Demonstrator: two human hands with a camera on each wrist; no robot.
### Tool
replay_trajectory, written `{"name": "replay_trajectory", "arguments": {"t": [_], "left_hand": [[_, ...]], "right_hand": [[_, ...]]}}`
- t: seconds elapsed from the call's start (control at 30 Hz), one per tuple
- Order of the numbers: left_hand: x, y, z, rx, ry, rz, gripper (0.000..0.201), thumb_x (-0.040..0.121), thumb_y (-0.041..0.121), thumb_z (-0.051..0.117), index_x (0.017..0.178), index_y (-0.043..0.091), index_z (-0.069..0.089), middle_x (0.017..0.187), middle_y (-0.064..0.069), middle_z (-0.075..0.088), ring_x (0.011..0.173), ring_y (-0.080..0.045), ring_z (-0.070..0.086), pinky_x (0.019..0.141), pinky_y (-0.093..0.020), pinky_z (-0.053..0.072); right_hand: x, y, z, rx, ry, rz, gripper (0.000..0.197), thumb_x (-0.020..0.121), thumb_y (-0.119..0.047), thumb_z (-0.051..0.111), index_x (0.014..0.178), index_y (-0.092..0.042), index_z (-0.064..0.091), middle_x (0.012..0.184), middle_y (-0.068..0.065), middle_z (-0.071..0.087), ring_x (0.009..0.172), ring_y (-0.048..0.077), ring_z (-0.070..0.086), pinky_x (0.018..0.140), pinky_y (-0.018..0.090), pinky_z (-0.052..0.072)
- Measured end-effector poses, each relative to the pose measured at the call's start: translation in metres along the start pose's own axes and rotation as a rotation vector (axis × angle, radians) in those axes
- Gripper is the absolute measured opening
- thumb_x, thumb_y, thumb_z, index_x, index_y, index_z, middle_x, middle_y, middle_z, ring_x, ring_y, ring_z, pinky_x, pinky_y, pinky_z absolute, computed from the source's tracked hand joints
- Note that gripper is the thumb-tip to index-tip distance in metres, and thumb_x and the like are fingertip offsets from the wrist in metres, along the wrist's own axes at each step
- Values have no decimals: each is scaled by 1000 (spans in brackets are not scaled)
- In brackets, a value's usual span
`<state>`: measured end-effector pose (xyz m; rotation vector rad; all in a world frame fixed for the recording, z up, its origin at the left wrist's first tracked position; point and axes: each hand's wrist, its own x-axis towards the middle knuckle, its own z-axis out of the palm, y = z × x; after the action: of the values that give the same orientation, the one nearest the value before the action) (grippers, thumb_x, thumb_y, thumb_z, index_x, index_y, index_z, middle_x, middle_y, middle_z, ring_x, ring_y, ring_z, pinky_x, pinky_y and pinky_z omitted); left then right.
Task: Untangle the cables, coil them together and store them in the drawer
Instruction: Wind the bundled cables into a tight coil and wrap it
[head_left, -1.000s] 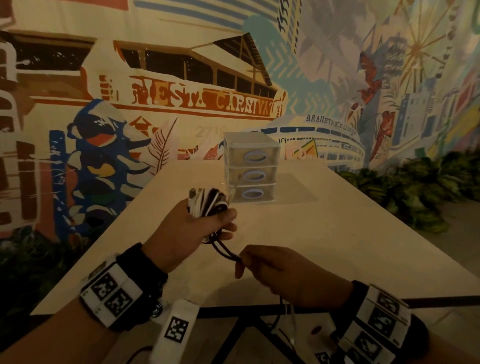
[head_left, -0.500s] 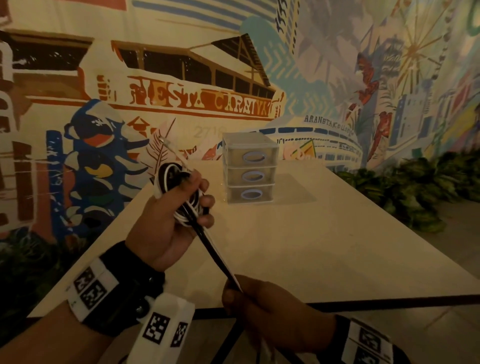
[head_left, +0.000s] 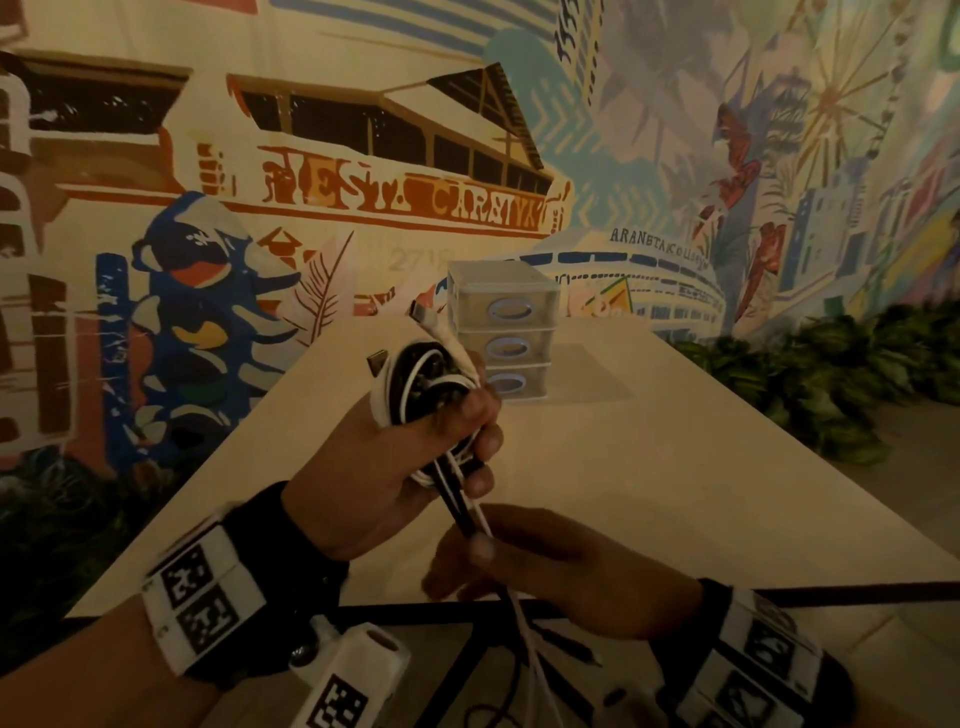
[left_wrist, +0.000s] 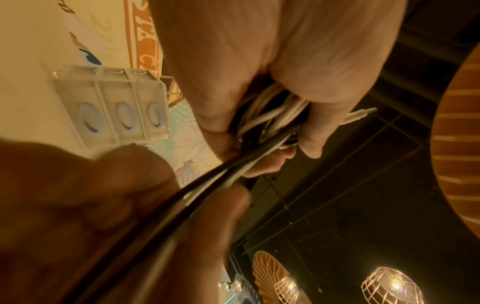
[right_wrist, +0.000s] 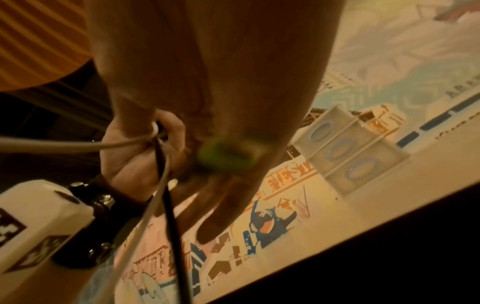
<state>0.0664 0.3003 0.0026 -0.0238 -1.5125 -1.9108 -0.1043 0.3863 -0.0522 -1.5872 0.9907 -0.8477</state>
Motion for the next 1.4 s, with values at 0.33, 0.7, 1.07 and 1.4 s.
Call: {"name": "replay_trajectory", "arguments": {"t": [0.33,0.7,1.07,1.4], "left_hand": [[-25,29,-12,482,8,-259,27,81,18,77,90,3,57,76,-19,44,62,-23,46,48,-27,42],[-38,-26,-44,1703,-217,-23,10,86,39,54,84,38,45,74,17,47,64,7,45,64,-17,43],[-46,-41,-21,2062,-211,55,25,54,27,67,76,27,55,67,12,53,55,-9,45,47,-22,44],[-48,-47,-3,2148,-229,-12,37,40,24,76,63,27,47,56,11,46,50,-8,42,44,-20,27]], "right_hand": [[5,31,2,275,-56,213,37,97,-51,54,82,-17,58,62,-2,29,51,13,30,54,24,30],[14,2,-5,216,136,287,54,107,-19,36,54,-23,46,58,-5,25,54,17,13,64,39,12],[14,15,-9,135,31,115,23,72,-25,56,57,-20,40,71,18,20,57,23,19,58,38,21],[14,23,-14,68,21,230,29,84,-28,56,63,-18,39,62,-2,29,53,15,23,56,30,23]]}}
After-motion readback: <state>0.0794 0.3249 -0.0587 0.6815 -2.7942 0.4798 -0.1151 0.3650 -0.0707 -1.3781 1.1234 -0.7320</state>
